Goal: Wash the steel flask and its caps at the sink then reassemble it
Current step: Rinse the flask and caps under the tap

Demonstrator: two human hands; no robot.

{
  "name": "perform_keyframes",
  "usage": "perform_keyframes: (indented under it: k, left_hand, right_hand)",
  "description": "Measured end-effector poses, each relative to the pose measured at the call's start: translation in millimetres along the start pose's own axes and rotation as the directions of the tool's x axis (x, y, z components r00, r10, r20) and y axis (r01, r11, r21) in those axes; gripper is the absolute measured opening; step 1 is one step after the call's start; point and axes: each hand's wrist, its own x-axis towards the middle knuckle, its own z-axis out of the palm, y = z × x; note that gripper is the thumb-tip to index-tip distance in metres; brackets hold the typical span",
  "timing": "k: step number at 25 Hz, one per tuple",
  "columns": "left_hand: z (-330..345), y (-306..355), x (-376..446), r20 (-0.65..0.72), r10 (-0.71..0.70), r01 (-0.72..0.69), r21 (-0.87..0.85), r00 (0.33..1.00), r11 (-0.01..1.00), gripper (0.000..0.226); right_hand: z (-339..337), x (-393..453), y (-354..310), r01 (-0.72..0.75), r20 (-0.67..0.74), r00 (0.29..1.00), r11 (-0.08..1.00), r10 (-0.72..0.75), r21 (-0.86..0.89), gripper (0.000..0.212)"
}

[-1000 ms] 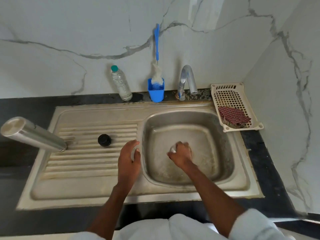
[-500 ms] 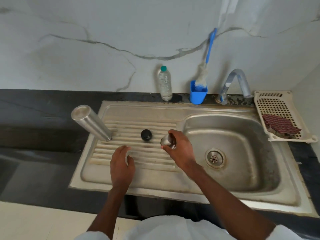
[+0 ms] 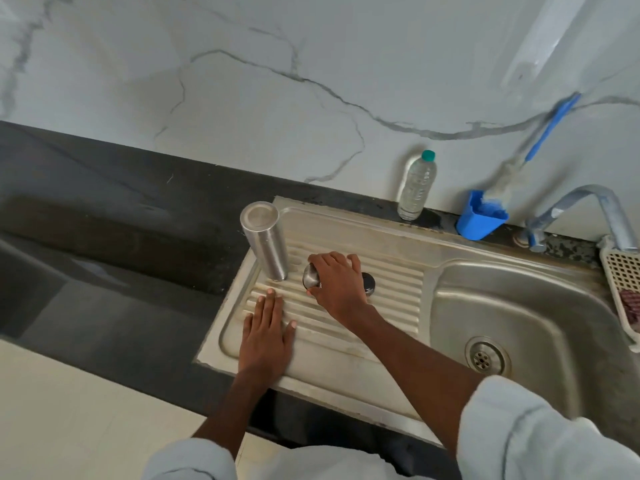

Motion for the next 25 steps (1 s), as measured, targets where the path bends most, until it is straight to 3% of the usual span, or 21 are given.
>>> perform_keyframes:
  k: [7, 11, 13, 16, 20, 22, 23, 25]
  left_hand:
    - [3, -4, -1, -0.016, 0.011, -0.011, 0.006, 1.000, 1.000, 0.074]
    - [4, -4, 1, -0.015, 0.006, -0.006, 0.015, 1.000, 1.000, 0.074]
    - [4, -4, 1, -0.003, 0.004, -0.003, 0.003, 1.000, 1.000, 0.074]
    - [0, -1, 4, 0.000, -0.003, 0.003, -0.027, 1.000, 1.000, 0.072]
    - [-9, 19, 2, -0.130, -0.106, 0.072, -0.243, 0.986, 0.967, 0.061]
    - [-14, 41, -6, -0.279, -0.119, 0.016, -0.345, 0.953, 0.939, 0.054]
    - [-16, 55, -9, -0.338, -0.096, -0.043, -0.382, 0.936, 0.923, 0.052]
    - [-15, 85, -13, -0.408, -0.025, -0.169, -0.434, 0.913, 0.885, 0.050]
  right_hand:
    - [24, 13, 4, -0.046, 0.046, 0.998, 0.999, 0.046, -0.012, 0.065]
    - [22, 9, 0, -0.020, 0.108, 0.994, 0.997, 0.028, -0.074, 0.091]
    - [15, -3, 7, -0.098, 0.044, 0.994, 0.994, 0.100, -0.051, 0.096]
    - [3, -25, 40, -0.253, -0.074, 0.965, 0.967, 0.253, 0.016, 0.083]
    - [-6, -38, 78, -0.256, 0.172, 0.952, 0.967, 0.253, -0.004, 0.075]
    - [-9, -39, 88, -0.257, 0.166, 0.956, 0.963, 0.241, 0.081, 0.069]
    - [-12, -42, 93, -0.301, 0.114, 0.952, 0.931, 0.283, 0.206, 0.064]
    - [-22, -54, 103, -0.416, 0.044, 0.874, 0.698, 0.484, 0.583, 0.051]
